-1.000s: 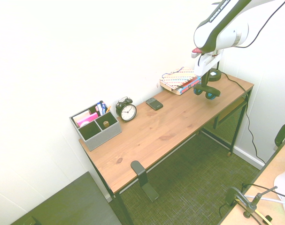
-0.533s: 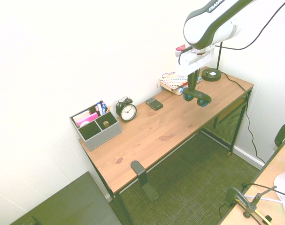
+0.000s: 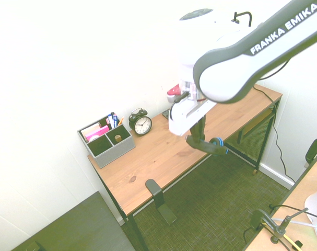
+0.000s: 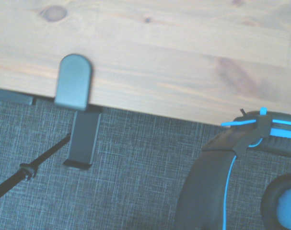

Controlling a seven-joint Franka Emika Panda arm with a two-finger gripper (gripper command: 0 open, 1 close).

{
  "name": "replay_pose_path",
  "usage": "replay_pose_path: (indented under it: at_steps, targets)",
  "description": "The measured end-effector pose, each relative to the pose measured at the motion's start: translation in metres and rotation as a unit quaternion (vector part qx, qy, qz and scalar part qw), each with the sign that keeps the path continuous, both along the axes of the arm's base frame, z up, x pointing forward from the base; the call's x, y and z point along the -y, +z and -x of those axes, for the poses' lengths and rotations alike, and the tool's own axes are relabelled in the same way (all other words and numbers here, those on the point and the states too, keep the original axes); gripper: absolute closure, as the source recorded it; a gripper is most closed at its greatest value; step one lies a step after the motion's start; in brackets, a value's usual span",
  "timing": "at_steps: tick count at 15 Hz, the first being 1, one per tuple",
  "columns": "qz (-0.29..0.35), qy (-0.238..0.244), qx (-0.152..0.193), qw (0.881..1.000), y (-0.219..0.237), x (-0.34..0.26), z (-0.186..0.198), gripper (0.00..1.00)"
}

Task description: Hang the headphone

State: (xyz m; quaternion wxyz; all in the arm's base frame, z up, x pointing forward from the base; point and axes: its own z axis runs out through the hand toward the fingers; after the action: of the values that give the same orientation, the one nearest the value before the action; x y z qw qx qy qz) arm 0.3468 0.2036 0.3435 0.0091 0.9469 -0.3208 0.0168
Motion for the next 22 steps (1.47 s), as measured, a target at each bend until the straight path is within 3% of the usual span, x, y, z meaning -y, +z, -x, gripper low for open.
replay_pose_path:
  at_steps: [4,13,20,21,22]
  targets:
    - [0.007,0.001,0.0,1.0,-0.054,-0.064,0.017,1.0]
    - [0.037,-0.006,-0.033,0.999,-0.185,-0.137,0.003,1.0]
    - [0.064,-0.002,-0.017,0.998,-0.229,-0.156,-0.023,1.0]
    - [0.065,-0.002,-0.017,0.998,-0.234,-0.159,-0.024,0.0]
    - [0.065,-0.002,-0.02,0.998,-0.239,-0.163,-0.024,0.0]
